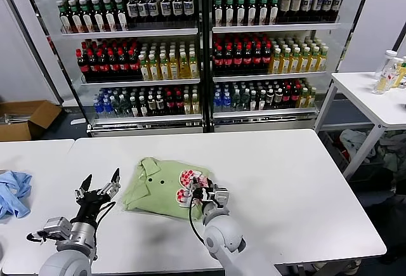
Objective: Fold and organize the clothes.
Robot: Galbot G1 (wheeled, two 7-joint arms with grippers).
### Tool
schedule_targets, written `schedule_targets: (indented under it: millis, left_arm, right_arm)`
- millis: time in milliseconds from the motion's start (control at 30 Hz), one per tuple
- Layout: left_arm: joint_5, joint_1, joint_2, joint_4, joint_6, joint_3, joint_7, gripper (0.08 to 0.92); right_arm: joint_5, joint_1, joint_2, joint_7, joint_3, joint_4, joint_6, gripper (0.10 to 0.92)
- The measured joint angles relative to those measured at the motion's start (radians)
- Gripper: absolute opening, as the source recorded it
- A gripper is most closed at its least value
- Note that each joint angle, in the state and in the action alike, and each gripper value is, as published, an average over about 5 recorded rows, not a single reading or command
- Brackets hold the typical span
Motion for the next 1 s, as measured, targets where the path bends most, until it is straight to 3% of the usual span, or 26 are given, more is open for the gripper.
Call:
schedule_targets:
  millis: [300,433,1000]
  left_arm:
    - [-0.001,0.009,-0.003,-0.004,-0.002,0.000,0.000,0.823]
    - [0.000,0.014,-0.009,-0.008,-0.003,0.000,0.000,0.823]
    - [0.035,0.028,-0.025,-0.026,-0.002,0.021,0.005,0.823]
  right_arm:
    - [-0.040,0.049,-0.027,-0.031,0.001,-0.045,-0.031,0.200]
    - [-0.064,0.081,-0.056,-0.058,0.006,-0.067,-0.035,0.121]
    - [-0.195,0.236,-0.243,-0.309,-0.003,-0.171,0.013,0.136]
